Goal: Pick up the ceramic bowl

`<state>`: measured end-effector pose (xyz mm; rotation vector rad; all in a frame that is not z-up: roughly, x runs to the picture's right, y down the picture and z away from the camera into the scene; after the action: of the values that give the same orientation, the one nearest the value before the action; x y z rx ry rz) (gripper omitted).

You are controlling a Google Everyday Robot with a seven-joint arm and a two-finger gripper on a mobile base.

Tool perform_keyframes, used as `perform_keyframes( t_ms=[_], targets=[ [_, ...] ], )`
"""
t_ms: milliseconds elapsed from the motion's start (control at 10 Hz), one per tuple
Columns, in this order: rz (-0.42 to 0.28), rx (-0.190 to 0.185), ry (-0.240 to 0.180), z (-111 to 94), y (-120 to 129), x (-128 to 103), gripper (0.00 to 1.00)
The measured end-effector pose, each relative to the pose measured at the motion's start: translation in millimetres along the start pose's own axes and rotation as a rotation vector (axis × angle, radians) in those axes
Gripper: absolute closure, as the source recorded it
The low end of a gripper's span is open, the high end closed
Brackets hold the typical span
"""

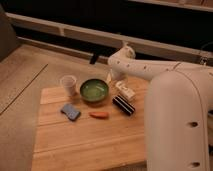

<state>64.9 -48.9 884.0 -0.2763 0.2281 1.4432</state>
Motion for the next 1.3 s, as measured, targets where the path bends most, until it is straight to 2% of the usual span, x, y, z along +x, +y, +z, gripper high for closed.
perform_keyframes(
  t_ms=[200, 600, 700, 1100, 1300],
  targets=[
    [0.004, -0.011, 0.008, 9, 12, 0, 0.35],
    [0.033, -0.049, 0.075, 42, 23, 12, 0.35],
    [0.021, -0.052, 0.087, 50, 26, 12, 0.35],
    [-0.056, -0.104, 0.154, 85, 64, 10, 0.35],
    [-0.105, -0.110, 0.215, 104, 78, 20, 0.35]
  ],
)
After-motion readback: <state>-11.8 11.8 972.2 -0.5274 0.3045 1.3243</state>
